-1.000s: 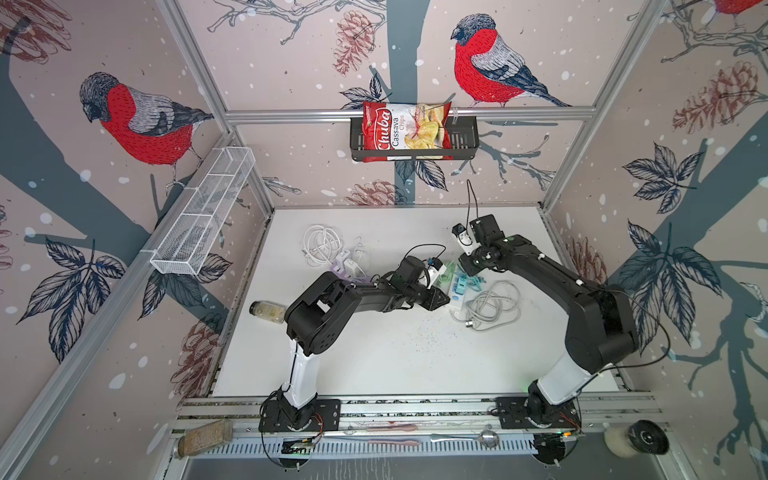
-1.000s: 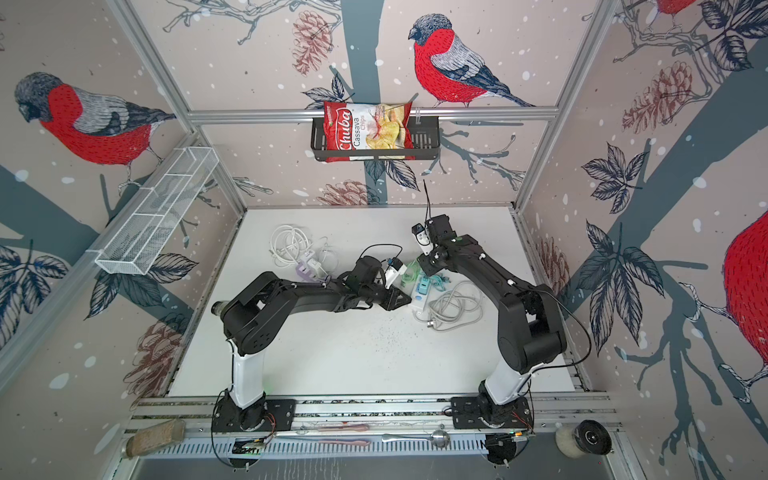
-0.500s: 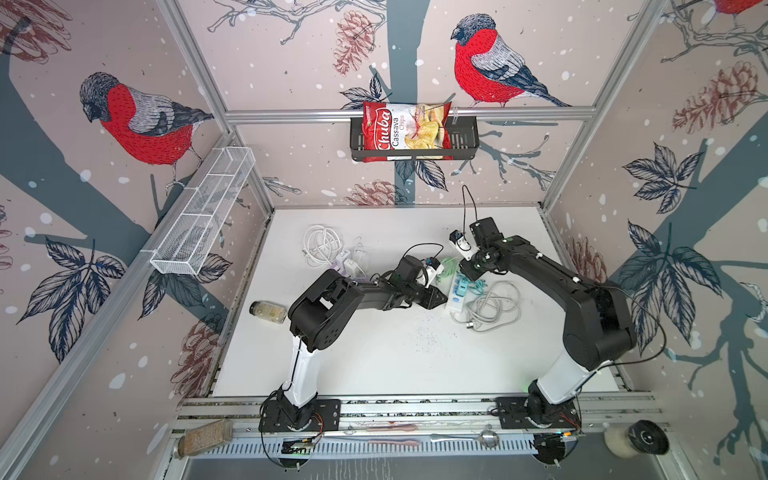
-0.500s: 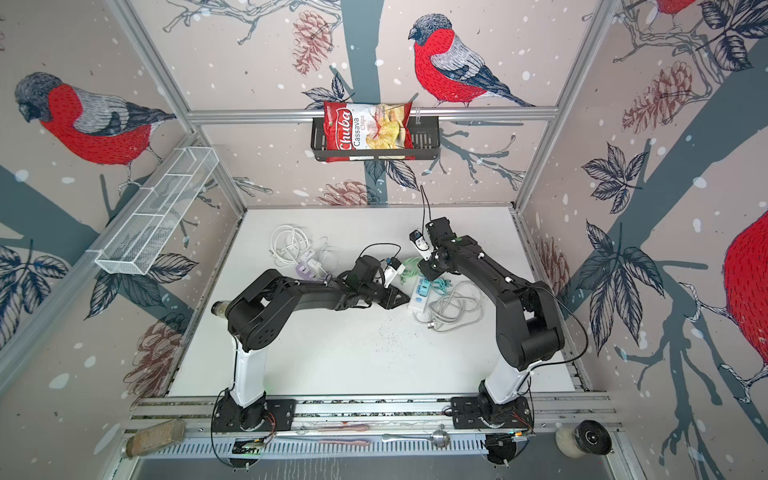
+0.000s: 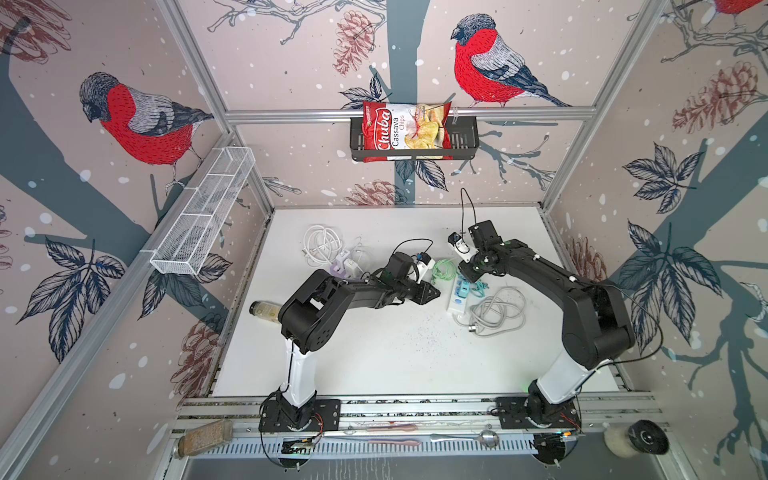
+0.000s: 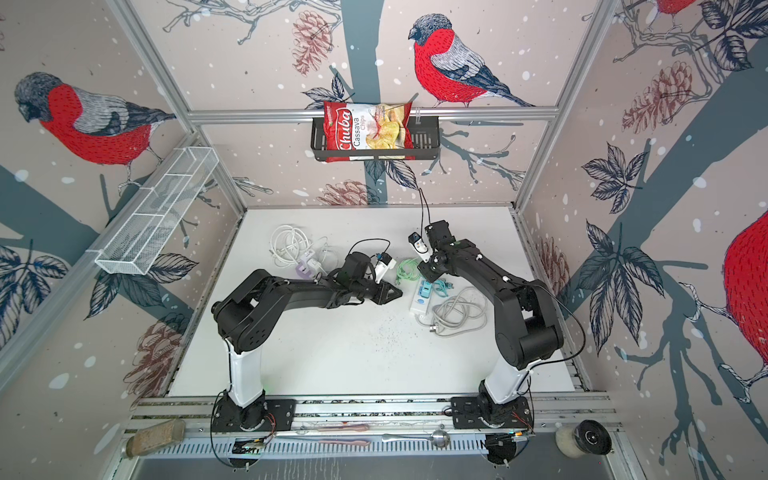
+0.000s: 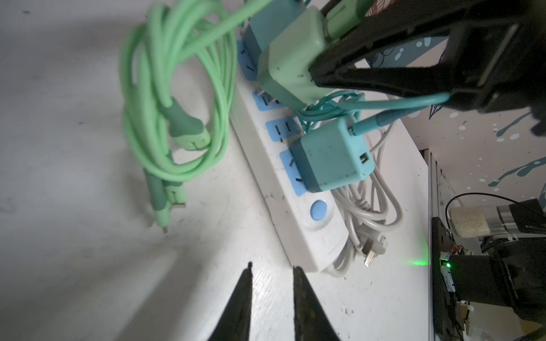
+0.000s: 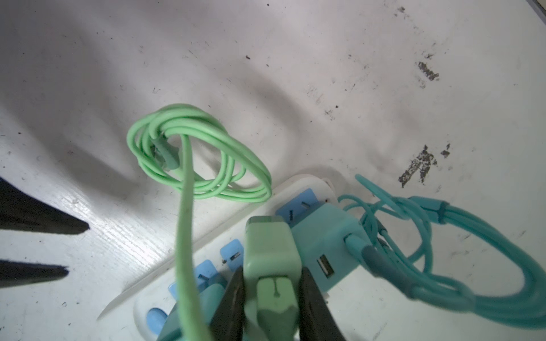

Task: Insert plugs into power strip
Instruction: Insert the plug into the socket.

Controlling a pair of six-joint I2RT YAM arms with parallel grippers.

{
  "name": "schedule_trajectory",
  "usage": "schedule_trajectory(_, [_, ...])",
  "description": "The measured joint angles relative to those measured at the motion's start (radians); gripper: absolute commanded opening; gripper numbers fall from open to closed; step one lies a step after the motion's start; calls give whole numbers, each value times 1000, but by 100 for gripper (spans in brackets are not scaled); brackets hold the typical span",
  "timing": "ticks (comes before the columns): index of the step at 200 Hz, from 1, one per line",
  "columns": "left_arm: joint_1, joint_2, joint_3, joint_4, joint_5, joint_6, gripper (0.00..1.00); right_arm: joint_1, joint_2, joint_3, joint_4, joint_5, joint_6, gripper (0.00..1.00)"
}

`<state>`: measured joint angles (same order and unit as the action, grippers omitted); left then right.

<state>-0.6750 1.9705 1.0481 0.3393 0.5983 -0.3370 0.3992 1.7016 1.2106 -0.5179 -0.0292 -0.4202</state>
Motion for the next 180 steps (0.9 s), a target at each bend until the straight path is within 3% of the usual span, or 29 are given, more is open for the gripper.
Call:
schedule_trajectory(56, [42, -43, -22, 13, -3, 32, 24, 2, -23, -58, 76, 10, -64, 0])
schedule_trajectory(180, [72, -76, -45, 35, 26, 57, 24, 14, -62, -15, -51, 98, -104, 0])
